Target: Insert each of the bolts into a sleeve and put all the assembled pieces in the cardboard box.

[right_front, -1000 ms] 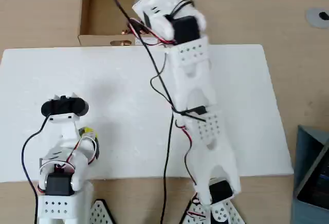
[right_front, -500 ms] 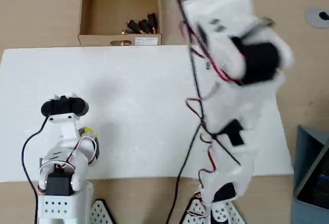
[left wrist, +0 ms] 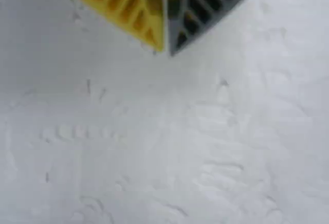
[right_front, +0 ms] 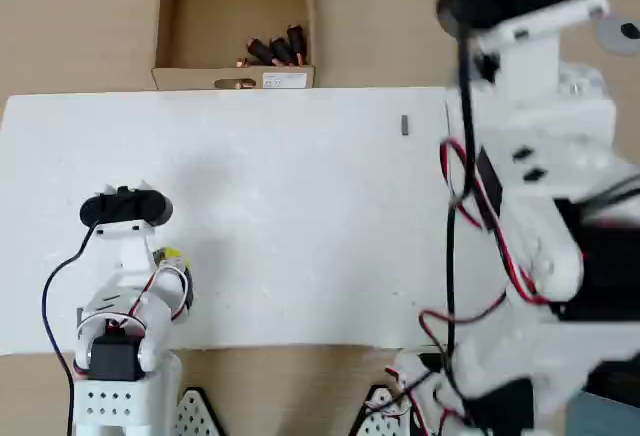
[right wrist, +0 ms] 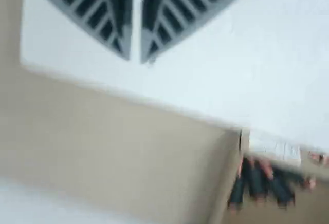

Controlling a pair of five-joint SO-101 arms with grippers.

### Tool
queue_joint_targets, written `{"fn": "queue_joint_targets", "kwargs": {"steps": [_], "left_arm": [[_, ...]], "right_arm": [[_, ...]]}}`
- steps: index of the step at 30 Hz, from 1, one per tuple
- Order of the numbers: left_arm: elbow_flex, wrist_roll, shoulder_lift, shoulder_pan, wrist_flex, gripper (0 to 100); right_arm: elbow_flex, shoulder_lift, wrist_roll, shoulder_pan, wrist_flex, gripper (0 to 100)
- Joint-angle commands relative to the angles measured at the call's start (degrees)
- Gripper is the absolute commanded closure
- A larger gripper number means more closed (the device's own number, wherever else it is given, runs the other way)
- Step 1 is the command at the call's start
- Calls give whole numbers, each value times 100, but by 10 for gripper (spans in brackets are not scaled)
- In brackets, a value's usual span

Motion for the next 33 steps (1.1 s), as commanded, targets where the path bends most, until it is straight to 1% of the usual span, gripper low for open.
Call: {"fn": "queue_joint_targets", "kwargs": {"steps": [1, 9, 15, 24, 33], "left_arm": [[-26, -9, -40, -9, 9, 997], [-26, -9, -40, -9, 9, 997], [-26, -9, -40, -9, 9, 997], [-26, -9, -40, -9, 9, 997], [-26, -9, -40, -9, 9, 997]], "right_arm": [[1569, -866, -255, 303, -255, 989], [5429, -3319, -316, 330, -1749, 989], [7864, -4787, -308, 356, -2505, 989], [10563, -6448, -299, 356, -3490, 989], [12365, -7829, -290, 330, -3859, 989]]}}
